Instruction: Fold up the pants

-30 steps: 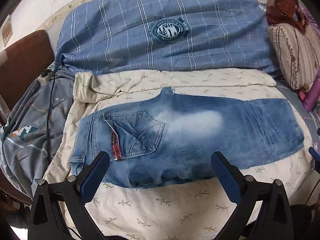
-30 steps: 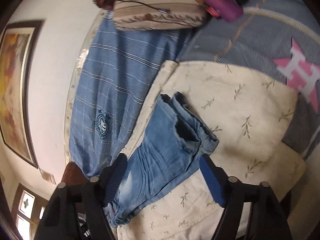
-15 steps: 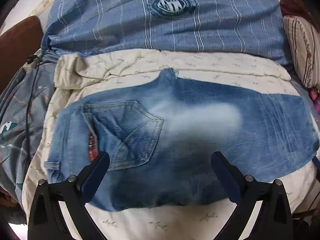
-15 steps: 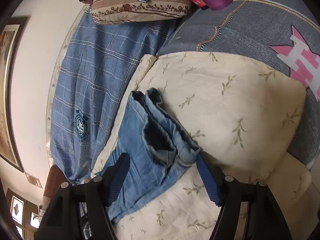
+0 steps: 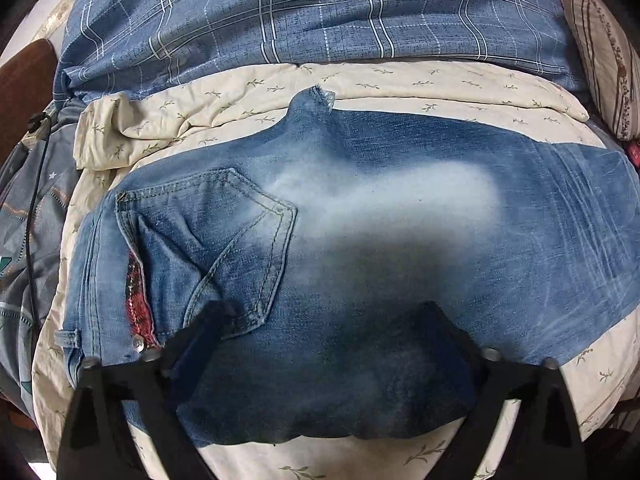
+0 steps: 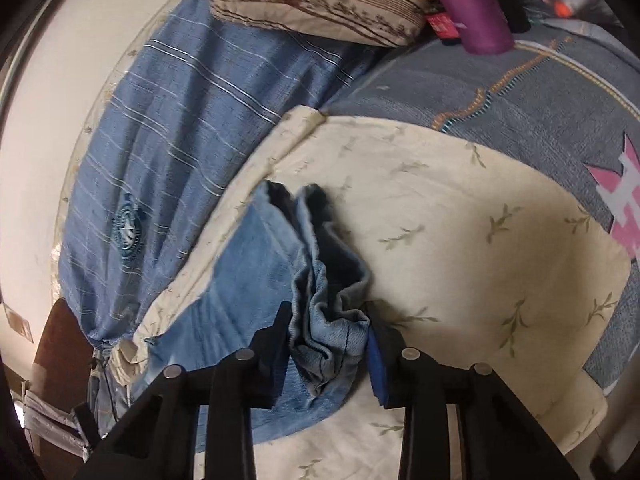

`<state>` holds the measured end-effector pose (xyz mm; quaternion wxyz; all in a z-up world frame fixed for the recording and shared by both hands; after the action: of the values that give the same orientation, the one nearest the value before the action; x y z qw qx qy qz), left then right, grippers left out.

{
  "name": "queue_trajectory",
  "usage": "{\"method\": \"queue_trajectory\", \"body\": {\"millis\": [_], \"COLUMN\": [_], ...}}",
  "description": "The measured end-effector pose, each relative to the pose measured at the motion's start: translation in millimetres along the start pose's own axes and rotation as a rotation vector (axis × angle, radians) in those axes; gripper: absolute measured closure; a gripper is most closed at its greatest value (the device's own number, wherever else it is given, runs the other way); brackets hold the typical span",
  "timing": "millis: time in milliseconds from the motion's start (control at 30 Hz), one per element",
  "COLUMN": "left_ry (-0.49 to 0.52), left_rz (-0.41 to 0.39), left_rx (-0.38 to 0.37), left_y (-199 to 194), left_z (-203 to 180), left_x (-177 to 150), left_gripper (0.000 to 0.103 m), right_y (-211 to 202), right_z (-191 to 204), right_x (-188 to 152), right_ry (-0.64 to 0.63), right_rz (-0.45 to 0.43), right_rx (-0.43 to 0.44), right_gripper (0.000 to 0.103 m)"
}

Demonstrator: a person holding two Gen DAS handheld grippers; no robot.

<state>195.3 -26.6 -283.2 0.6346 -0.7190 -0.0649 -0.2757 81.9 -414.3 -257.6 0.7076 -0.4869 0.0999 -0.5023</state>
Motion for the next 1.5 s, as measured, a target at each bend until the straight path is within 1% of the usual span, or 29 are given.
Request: {"method": "queue_trajectory", "body": {"millis": [33,67,133,233,300,400,467,567,667,700,767,800,833,867,900,933,1000,1033,1100,1133,1167,1233,1333,1400,1433,1500], "left_ry": [-0.005,-0.014,-0.037,-0.066,-0.075,-0.078,-0.082,-0.093,-0.113,-0.123,-0.144,-0.156,-0.163,-0.167,-0.171,-0.176,-0.173,-0.166,-0.144,-0.129,-0.117,-0.089,-0.037,-0.005,0.007,0.035], "left_rz": [0.003,0.003,-0.023,-0.062,-0.083,-0.126,-0.151,-0.186,-0.215,-0.220,-0.219,-0.212,-0.206,-0.202,-0.198,-0.196,-0.198,-0.203,-0.210,-0.216,-0.222,-0.211,-0.184,-0.157,-0.145,-0.123], "left_rx": [-0.012,-0.028,-0.057,-0.076,-0.082,-0.074,-0.078,-0.072,-0.058,-0.051,-0.045,-0.044,-0.043,-0.043,-0.045,-0.050,-0.063,-0.068,-0.089,-0.112,-0.138,-0.191,-0.219,-0.218,-0.204,-0.150], "left_y": [-1,-5,-17,-36,-48,-67,-78,-92,-104,-106,-106,-105,-104,-104,-103,-103,-104,-104,-103,-102,-100,-91,-74,-56,-47,-26], "left_z": [0,1,3,10,15,23,29,42,60,67,79,86,89,92,95,96,92,89,74,64,56,31,1,-17,-23,-31], "left_x": [1,3,8,13,16,18,17,15,11,9,5,3,1,0,-1,-2,0,3,11,17,21,34,49,59,64,73], "left_gripper": [0.019,0.020,0.020,0.020,0.020,0.020,0.020,0.020,0.020,0.020,0.020,0.020,0.020,0.020,0.020,0.020,0.020,0.020,0.020,0.020,0.020,0.020,0.020,0.020,0.020,0.023], "right_y": [-5,-12,-25,-42,-51,-58,-58,-51,-34,-26,-8,1,10,18,20,17,2,-9,-24,-27,-28,-22,-12,-7,-9,-13], "right_z": [6,15,34,70,100,142,174,208,237,244,254,257,259,258,256,254,250,244,229,223,214,197,176,164,162,158], "right_x": [1,1,1,-4,-12,-29,-47,-76,-112,-126,-151,-165,-179,-190,-195,-195,-185,-173,-151,-143,-135,-126,-121,-117,-114,-109], "right_ry": [-0.016,-0.040,-0.086,-0.168,-0.229,-0.310,-0.367,-0.429,-0.476,-0.484,-0.496,-0.509,-0.527,-0.537,-0.539,-0.542,-0.533,-0.517,-0.488,-0.477,-0.461,-0.432,-0.403,-0.417,-0.425,-0.445], "right_rz": [-0.012,-0.026,-0.047,-0.069,-0.077,-0.063,-0.042,-0.004,0.094,0.129,0.205,0.254,0.311,0.351,0.358,0.342,0.285,0.225,0.131,0.108,0.092,0.090,0.096,0.082,0.070,0.049], "right_rx": [0.004,0.009,0.030,0.061,0.088,0.128,0.158,0.187,0.206,0.206,0.222,0.234,0.222,0.199,0.192,0.209,0.282,0.314,0.335,0.336,0.325,0.297,0.242,0.183,0.170,0.166], "right_gripper": [0.069,0.070,0.070,0.071,0.071,0.071,0.071,0.071,0.071,0.067,0.066,0.051,0.041,0.037,0.037,0.037,0.037,0.037,0.037,0.037,0.037,0.037,0.037,0.037,0.037,0.037]}}
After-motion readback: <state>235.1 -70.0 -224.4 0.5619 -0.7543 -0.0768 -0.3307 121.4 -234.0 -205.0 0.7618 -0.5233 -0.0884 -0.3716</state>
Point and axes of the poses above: each gripper's, at about its wrist camera, not at the fingertips, and y roughly the way its jaws point, z to its left, x to its top, the point moved 6 cm from there along y, roughly the way its jaws point, and after that the axes turned 14 degrees about -x, right-handed, at the moved point
